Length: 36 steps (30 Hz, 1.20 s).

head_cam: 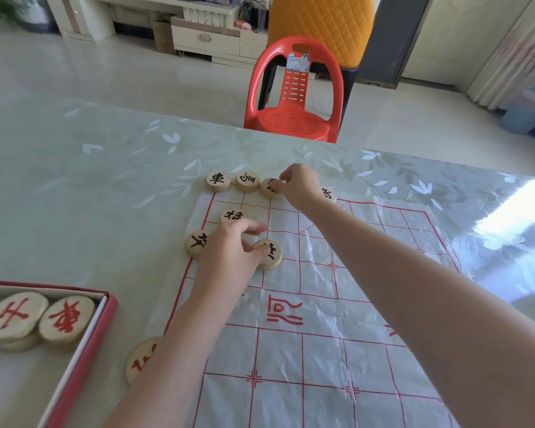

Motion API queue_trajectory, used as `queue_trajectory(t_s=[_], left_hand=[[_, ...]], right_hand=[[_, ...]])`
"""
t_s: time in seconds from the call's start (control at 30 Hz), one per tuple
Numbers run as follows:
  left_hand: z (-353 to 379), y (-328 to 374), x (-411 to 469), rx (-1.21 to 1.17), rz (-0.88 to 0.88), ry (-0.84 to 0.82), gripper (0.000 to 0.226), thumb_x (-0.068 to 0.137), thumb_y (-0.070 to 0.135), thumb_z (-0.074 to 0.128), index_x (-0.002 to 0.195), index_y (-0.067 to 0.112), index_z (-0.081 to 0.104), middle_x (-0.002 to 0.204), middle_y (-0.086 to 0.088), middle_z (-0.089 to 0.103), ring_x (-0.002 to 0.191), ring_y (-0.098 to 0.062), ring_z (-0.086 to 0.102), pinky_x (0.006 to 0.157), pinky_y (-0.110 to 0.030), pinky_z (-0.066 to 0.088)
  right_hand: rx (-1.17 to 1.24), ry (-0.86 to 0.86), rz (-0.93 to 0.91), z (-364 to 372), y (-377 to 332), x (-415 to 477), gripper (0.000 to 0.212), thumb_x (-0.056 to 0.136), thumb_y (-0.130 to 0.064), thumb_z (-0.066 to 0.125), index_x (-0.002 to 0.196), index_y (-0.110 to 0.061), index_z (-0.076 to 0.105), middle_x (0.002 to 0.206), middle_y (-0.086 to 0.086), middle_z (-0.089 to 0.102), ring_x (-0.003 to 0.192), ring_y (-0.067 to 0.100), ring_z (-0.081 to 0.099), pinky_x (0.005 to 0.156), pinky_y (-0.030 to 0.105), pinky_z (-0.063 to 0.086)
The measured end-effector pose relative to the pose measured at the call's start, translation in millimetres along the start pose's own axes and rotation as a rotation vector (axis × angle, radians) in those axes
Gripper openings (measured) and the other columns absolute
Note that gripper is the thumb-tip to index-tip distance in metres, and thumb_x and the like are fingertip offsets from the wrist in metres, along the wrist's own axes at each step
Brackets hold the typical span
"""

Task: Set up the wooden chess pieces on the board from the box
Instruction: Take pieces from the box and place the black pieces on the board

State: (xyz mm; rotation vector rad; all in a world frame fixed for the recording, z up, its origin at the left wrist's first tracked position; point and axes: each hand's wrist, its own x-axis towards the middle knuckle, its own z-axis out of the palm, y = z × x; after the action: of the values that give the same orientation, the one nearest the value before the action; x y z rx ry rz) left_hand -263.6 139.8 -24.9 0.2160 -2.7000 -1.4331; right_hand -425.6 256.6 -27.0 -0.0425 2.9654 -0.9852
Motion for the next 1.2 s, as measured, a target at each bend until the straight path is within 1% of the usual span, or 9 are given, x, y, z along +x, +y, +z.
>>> queue_trajectory(t_s=[0.07,0.2,0.33,0.47,0.63,0.73,0.87,1.0,1.2], left_hand=[[-4,-1,-2,-0.02,0.01,0.013,0.026,0.081,0.02,0.068,0.104,0.029,0.064,0.093,0.009,0.064,0.067,-0.007,0.056,0.053,-0.006,0.041],[-26,-6,-12,-0.063,0.009,0.058,0.026,0.076,0.017,0.072,0.1,0.027,0.067,0.093,0.015,0.064,0.06,-0.001,0.052,0.058,-0.005,0.038],[-67,-14,-41,-0.083,-0.007,0.122,0.024,0.073,0.014,0.073,0.093,0.027,0.068,0.088,0.013,0.067,0.068,-0.006,0.059,0.058,-0.002,0.038],[-121,-44,-87,-0.042,-0.065,0.228,0.026,0.072,0.01,0.074,0.09,0.027,0.066,0.087,0.008,0.068,0.067,-0.013,0.061,0.065,-0.015,0.043],[-170,-88,-139,0.067,-0.165,0.296,0.034,0.071,0.004,0.072,0.089,0.032,0.065,0.093,0.005,0.069,0.075,-0.017,0.061,0.073,-0.033,0.05],[-184,-95,-150,0.166,-0.199,0.262,0.032,0.074,0.007,0.071,0.101,0.023,0.066,0.101,0.005,0.066,0.087,-0.016,0.06,0.076,-0.031,0.048],[-192,-99,-163,0.319,-0.241,0.043,0.035,0.071,0.017,0.076,0.104,0.022,0.065,0.106,0.003,0.066,0.098,-0.017,0.059,0.087,-0.033,0.047],[-196,-105,-173,0.678,-0.197,-0.131,0.052,0.073,0.03,0.073,0.121,0.029,0.056,0.126,0.003,0.055,0.12,-0.021,0.045,0.098,-0.033,0.036],[-194,-100,-175,0.61,-0.112,0.047,0.053,0.071,0.014,0.073,0.119,0.026,0.054,0.116,0.005,0.06,0.111,-0.019,0.054,0.089,-0.032,0.042]], right_hand=[[-0.004,0.052,-0.017,1,-2,-3,0.033,0.089,-0.027,0.059,0.114,-0.004,0.058,0.119,0.01,0.052,0.084,0.02,0.049,0.071,0.029,0.039],[0.089,0.14,-0.069,-7,-10,-26,0.023,0.089,-0.019,0.049,0.103,-0.007,0.064,0.113,0.011,0.056,0.093,0.022,0.056,0.083,0.032,0.045],[0.116,0.078,-0.156,-21,-28,-82,0.019,0.09,-0.019,0.052,0.1,-0.011,0.066,0.1,0.001,0.061,0.085,0.015,0.056,0.068,0.023,0.04],[0.185,-0.121,-0.199,-14,-55,-149,0.015,0.087,-0.01,0.057,0.097,-0.009,0.069,0.085,-0.002,0.061,0.066,0.004,0.051,0.066,0.022,0.04],[0.228,-0.334,-0.242,4,-85,-216,0.014,0.087,-0.014,0.06,0.097,-0.016,0.068,0.094,0.001,0.068,0.08,0.016,0.062,0.076,0.027,0.051],[0.244,-0.382,-0.27,7,-99,-241,0.014,0.087,-0.013,0.059,0.098,-0.017,0.068,0.093,0.001,0.068,0.081,0.015,0.062,0.08,0.026,0.051],[0.246,-0.43,-0.267,8,-107,-259,0.015,0.087,-0.013,0.058,0.099,-0.015,0.068,0.092,0.002,0.069,0.084,0.016,0.064,0.079,0.025,0.049],[0.246,-0.433,-0.256,7,-106,-268,0.016,0.087,-0.011,0.057,0.098,-0.015,0.068,0.091,0.004,0.069,0.08,0.014,0.063,0.073,0.02,0.048],[0.297,-0.473,-0.248,19,-112,-282,0.017,0.086,-0.009,0.057,0.096,-0.019,0.067,0.092,0.003,0.069,0.08,0.014,0.062,0.075,0.021,0.049]])
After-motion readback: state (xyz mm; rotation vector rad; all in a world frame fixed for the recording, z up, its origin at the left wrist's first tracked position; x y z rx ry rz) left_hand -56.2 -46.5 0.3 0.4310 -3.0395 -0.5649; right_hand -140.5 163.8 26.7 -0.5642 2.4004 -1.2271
